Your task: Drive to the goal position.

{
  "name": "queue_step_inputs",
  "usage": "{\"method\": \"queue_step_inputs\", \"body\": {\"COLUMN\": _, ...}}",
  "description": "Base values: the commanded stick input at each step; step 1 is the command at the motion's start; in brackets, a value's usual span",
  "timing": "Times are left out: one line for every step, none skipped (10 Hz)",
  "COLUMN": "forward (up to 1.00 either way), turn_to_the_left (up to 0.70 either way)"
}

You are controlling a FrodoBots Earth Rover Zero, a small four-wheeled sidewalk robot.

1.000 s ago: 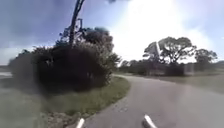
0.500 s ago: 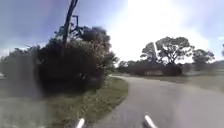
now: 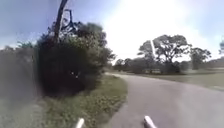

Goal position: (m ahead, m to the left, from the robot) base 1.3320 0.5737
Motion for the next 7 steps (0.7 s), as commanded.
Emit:
{"method": "queue_step_inputs", "body": {"forward": 0.7, "turn_to_the_left": -0.35}}
{"method": "queue_step_inputs", "body": {"forward": 0.7, "turn_to_the_left": -0.35}}
{"method": "queue_step_inputs", "body": {"forward": 0.7, "turn_to_the_left": -0.35}}
{"method": "queue_step_inputs", "body": {"forward": 0.7, "turn_to_the_left": -0.35}}
{"method": "queue_step_inputs", "body": {"forward": 0.7, "turn_to_the_left": -0.26}}
{"method": "queue_step_inputs", "body": {"forward": 0.7, "turn_to_the_left": 0.0}}
{"method": "queue_step_inputs", "body": {"forward": 0.7, "turn_to_the_left": 0.0}}
